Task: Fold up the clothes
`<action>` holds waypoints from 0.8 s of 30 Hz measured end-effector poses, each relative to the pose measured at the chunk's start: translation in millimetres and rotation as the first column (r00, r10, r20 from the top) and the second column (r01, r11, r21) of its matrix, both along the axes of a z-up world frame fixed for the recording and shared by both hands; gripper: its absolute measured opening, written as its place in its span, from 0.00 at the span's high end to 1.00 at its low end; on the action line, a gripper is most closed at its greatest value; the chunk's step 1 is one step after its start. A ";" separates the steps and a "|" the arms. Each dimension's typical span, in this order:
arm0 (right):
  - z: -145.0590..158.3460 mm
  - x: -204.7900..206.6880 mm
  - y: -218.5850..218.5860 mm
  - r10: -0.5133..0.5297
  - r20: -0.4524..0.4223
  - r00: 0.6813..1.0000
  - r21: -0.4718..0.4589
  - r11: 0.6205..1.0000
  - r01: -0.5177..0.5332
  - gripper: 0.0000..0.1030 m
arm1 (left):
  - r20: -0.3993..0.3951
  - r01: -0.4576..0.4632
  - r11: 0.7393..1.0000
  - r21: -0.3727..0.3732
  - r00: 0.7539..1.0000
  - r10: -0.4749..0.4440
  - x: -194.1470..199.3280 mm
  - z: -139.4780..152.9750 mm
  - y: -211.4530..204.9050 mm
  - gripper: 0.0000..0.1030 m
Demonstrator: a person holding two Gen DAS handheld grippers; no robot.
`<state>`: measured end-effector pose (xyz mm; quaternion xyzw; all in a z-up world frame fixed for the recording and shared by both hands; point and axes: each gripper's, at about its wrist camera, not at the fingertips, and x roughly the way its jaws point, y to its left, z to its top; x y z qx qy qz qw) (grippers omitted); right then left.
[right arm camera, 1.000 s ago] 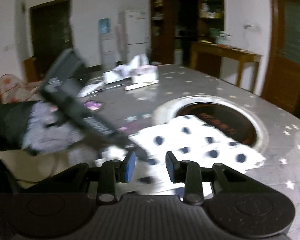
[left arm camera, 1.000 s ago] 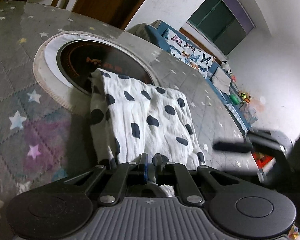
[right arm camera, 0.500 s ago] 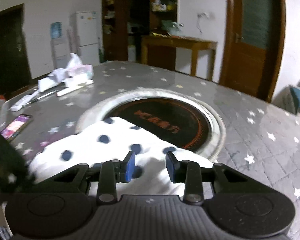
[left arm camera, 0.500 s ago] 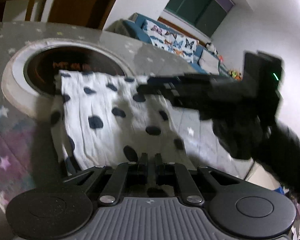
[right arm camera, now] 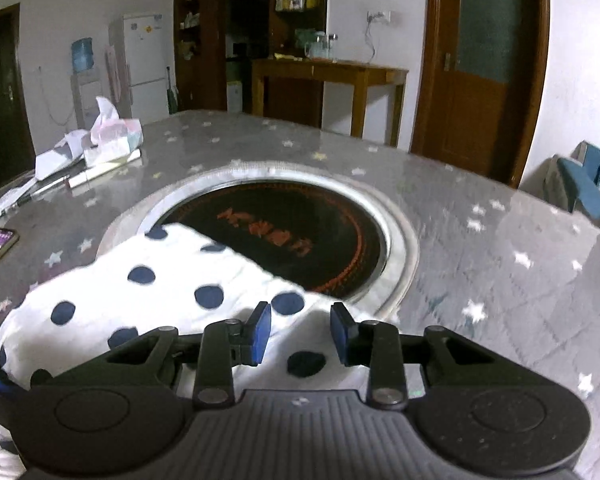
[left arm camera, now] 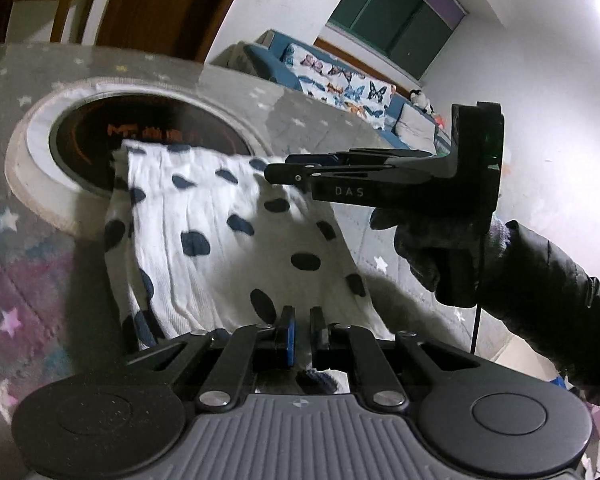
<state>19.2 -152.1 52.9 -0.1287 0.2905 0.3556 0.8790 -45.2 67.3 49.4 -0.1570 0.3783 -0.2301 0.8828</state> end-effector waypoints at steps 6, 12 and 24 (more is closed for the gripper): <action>-8.5 8.9 1.5 -0.025 -0.035 0.999 -0.021 0.999 0.025 0.69 | 0.008 -0.006 1.000 0.011 1.000 0.006 -5.6 -0.6 3.2 0.90; 14.3 -9.5 24.6 0.108 -0.022 0.994 -0.011 0.994 -0.108 0.68 | 0.032 -0.032 0.999 0.007 0.999 0.032 -11.5 5.0 9.9 0.87; -2.7 -15.7 109.0 0.327 -0.079 0.942 -0.136 0.932 -0.335 0.69 | -0.004 -0.029 1.000 -0.012 1.000 0.029 -11.4 -6.4 8.0 0.85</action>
